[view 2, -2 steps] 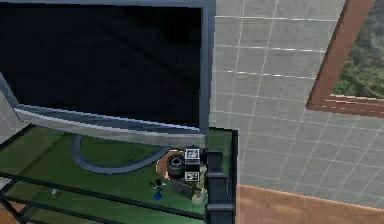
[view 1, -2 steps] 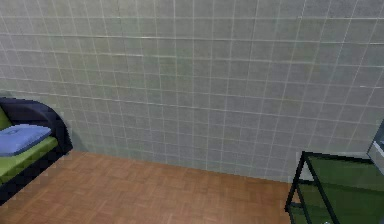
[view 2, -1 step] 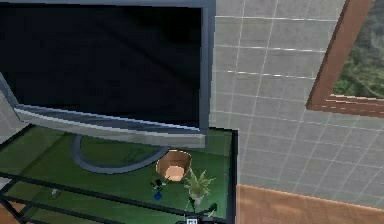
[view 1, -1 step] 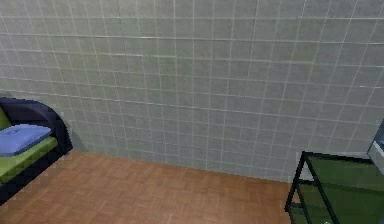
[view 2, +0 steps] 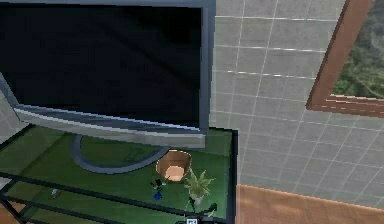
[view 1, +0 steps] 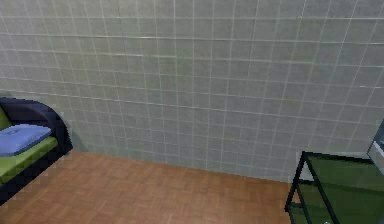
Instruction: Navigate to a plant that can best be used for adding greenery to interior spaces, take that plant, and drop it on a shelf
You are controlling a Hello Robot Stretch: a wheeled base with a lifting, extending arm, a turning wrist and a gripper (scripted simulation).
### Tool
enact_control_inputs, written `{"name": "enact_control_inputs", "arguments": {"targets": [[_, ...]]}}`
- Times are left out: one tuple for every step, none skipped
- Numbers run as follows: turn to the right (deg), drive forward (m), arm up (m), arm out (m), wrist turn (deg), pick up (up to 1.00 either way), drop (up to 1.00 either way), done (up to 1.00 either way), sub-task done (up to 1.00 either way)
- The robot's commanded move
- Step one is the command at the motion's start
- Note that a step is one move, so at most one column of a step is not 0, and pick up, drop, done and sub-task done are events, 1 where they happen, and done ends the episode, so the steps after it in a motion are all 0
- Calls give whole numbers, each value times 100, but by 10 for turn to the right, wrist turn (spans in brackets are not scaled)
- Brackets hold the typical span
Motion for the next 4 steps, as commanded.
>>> {"name": "enact_control_inputs", "arguments": {"targets": [[0,0,10,0,0,0,0,0,0],[0,0,40,0,0,0,0,0,0],[0,0,0,0,-450,0,0,0,0],[0,0,0,0,-450,0,0,0,0]]}}
